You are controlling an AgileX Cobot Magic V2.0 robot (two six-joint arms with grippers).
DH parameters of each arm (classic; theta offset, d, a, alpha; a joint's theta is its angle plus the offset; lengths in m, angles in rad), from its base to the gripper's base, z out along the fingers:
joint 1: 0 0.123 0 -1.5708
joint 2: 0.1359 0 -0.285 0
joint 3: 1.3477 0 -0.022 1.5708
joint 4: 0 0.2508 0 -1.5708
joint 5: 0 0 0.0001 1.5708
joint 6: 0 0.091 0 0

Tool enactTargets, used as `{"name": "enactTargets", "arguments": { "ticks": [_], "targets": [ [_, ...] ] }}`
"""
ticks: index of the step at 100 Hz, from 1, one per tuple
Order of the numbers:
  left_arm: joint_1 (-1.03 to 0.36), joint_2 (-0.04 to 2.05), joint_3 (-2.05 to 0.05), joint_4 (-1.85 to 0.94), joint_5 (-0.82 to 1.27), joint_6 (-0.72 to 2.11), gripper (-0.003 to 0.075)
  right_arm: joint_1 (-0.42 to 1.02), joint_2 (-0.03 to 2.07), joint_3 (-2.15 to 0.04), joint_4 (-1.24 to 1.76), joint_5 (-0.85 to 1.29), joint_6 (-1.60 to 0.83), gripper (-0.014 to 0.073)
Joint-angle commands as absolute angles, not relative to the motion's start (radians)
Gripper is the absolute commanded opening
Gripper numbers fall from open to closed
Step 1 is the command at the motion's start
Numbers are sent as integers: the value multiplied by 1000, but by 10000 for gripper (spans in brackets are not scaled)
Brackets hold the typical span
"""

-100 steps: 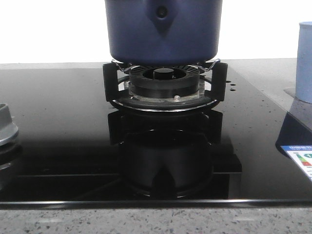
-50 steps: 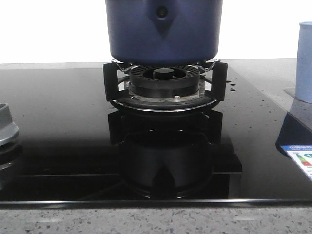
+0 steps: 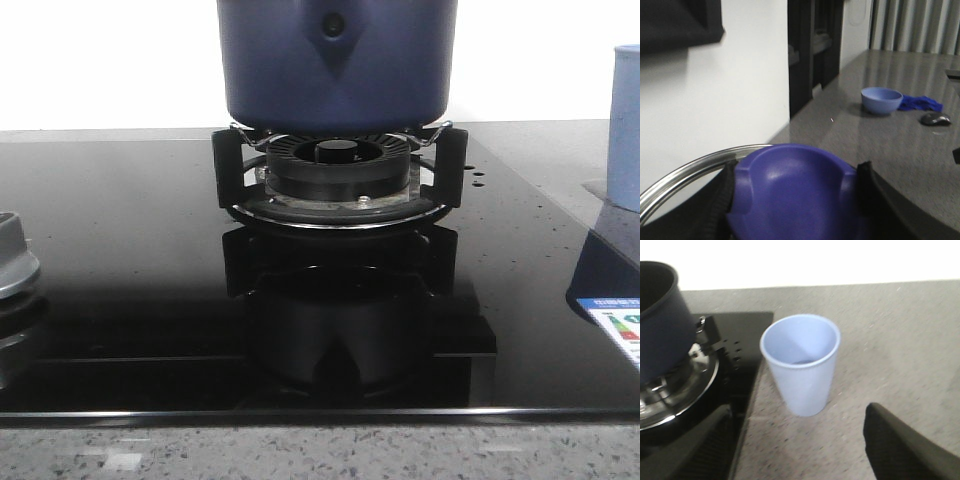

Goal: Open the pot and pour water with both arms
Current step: 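Reach the right gripper to the light blue cup and grasp it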

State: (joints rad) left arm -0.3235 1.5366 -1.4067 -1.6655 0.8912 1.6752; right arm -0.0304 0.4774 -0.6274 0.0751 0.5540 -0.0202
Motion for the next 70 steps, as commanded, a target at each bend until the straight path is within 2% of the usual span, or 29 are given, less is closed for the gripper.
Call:
{"name": "enactTargets", "arguments": {
  "ticks": [1, 17, 43, 70],
  "targets": [
    [-299, 1439, -1440, -1741, 926, 1649, 284, -28, 496, -662, 44, 447, -26, 521],
    [-273, 1354, -1440, -1673, 926, 1616, 284, -28, 542, -659, 44, 422, -26, 655],
    [-271, 1286, -1438, -1588, 929, 1560, 284, -28, 661, -651, 44, 331, -26, 657],
    [-271, 1282, -1438, -1540, 929, 1519, 284, 20, 724, -509, 30, 30, -26, 657]
  ]
}}
